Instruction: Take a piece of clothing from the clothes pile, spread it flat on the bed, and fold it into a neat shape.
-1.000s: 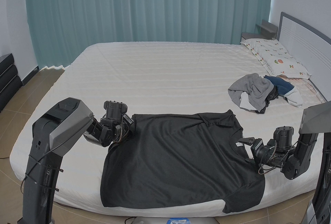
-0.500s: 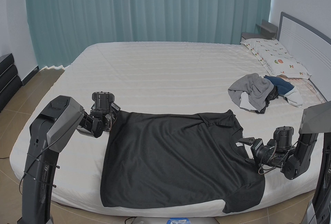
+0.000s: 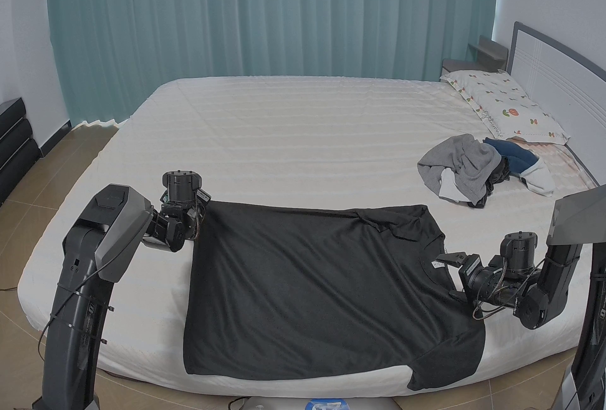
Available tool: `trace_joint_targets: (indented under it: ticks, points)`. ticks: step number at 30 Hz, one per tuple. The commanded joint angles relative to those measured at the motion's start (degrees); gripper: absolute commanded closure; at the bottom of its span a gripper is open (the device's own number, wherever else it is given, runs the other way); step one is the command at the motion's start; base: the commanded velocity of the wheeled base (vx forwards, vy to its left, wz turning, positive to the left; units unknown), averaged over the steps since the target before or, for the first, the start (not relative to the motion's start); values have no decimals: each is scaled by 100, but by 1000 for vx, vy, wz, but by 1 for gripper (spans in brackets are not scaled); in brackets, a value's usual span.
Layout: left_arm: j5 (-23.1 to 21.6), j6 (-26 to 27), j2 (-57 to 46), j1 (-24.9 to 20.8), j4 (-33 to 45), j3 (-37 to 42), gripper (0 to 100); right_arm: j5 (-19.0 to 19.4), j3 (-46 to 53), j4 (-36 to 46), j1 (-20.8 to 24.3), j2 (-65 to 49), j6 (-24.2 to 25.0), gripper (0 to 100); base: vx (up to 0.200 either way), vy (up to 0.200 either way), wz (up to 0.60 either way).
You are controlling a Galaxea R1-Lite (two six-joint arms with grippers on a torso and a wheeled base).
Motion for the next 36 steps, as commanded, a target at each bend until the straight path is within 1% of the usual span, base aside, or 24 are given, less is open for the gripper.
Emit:
trace_joint_targets:
  ticks: [1,2,8,10,13,15,18,19,20,21,22,23,25,27,28,29,32,33,34,36]
  points:
    - [-6,-2,48,-12,4,-29,100,2,-11,-6,2,4,0,0,0,0,0]
    - [-6,-2,30,-12,22,-29,0,2,-11,-6,2,4,0,0,0,0,0]
    - [-6,-72,-40,-12,22,68,0,-7,-46,-41,-7,4,9,0,0,0,0]
    - [12,-195,-128,-3,30,130,0,-42,-81,-41,-42,4,9,0,0,0,0]
    - [-67,-635,-585,49,39,569,0,-271,-222,-24,20,-48,9,0,0,0,0]
    - [-322,-854,-972,102,13,1026,0,-579,-363,3,222,-57,-9,0,0,0,0]
    - [-893,-898,-1279,102,-84,1782,0,-974,-723,82,450,13,-53,0,0,0,0]
    - [-1139,-916,-1402,102,-198,2028,0,-1044,-890,179,512,40,-132,0,0,0,0]
    - [-1166,-916,-1420,102,-216,2063,0,-1044,-916,187,521,40,-141,0,0,0,0]
    - [-1508,-968,-1569,111,-409,2362,0,-1123,-1250,592,530,48,-448,0,0,0,0]
    - [-1508,-968,-1569,111,-409,2362,0,-1123,-1250,592,530,48,-448,0,0,0,0]
    - [-1790,-1135,-1640,102,-462,2652,0,-1273,-1857,1198,538,57,-765,0,0,0,0]
    - [-1807,-1144,-1613,67,-488,2722,0,-1396,-2226,1532,556,110,-782,0,0,0,0]
    - [-1790,-1135,-1622,14,-479,2758,0,-1440,-2604,1831,582,286,-809,0,0,0,0]
    - [-1772,-1118,-1631,-21,-488,2810,0,-1475,-2964,1998,661,567,-879,0,0,0,0]
    - [-1772,-1118,-1631,-21,-488,2810,0,-1475,-2964,1998,661,567,-879,0,0,0,0]
    - [-1763,-1030,-1622,-47,-497,2881,0,-1501,-3483,2086,661,1033,-1433,0,0,0,0]
    - [-1763,-1021,-1622,-47,-497,2881,0,-1501,-3509,2086,661,1050,-1468,0,0,0,0]
    - [-1763,-1012,-1613,-56,-497,2872,0,-1501,-3808,2191,626,1226,-1828,0,0,0,0]
    - [-1763,-1012,-1605,-56,-497,2854,0,-1510,-4063,2367,617,1349,-1986,0,0,0,0]
